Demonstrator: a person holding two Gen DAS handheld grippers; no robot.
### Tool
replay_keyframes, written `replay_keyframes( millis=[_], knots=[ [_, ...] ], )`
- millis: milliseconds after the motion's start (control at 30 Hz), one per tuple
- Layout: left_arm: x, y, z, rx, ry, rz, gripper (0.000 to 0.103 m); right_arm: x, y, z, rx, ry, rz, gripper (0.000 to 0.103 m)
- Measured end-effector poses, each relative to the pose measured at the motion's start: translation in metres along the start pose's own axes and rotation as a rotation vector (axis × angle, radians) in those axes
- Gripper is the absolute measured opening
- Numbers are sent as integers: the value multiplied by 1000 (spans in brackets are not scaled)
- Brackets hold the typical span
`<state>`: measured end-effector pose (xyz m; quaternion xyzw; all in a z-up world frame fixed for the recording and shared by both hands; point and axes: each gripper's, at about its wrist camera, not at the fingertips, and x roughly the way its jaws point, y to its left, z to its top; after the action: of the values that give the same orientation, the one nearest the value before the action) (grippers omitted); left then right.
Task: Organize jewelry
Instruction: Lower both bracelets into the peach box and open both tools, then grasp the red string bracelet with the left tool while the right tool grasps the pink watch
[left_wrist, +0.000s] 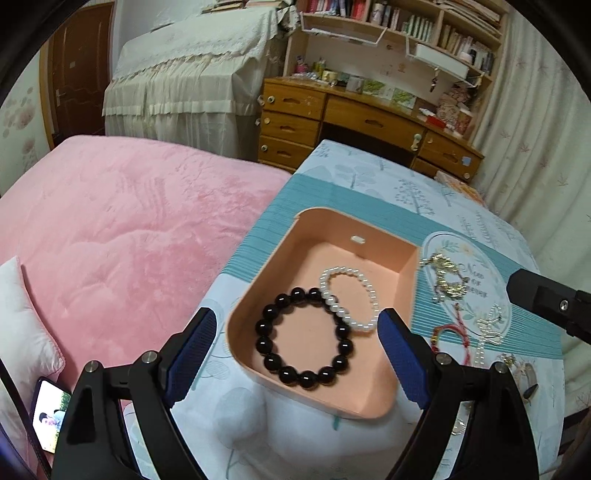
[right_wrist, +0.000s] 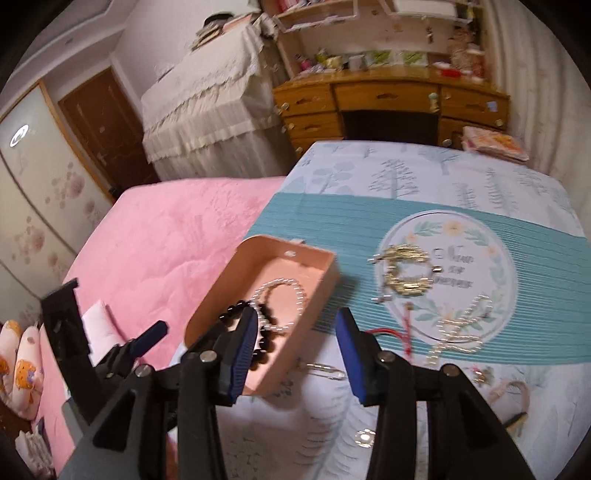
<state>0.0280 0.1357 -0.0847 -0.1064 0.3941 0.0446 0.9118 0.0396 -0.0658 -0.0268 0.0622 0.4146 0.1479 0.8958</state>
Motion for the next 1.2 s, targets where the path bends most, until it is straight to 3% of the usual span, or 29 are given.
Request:
replay_keyframes(
  millis=[133, 333, 633, 1000, 1200],
  knots=[
    [-8, -17, -3, 52, -7, -23, 88, -24, -16, -10, -32, -96, -121, 44],
    [-17, -51, -17, 146, 3, -90, 88, -47, -56, -18, -4, -108, -130, 44],
    [-28, -85, -28, 198, 7, -147, 88, -75, -118, -40, 52, -155, -190, 48],
    [-14, -127, -45, 302, 52, -174, 88, -47, -164, -90, 58, -41, -281, 48],
    [3, -139, -46, 309, 101, -196, 83, -27, -184, -96, 91, 25, -252, 48]
  ],
)
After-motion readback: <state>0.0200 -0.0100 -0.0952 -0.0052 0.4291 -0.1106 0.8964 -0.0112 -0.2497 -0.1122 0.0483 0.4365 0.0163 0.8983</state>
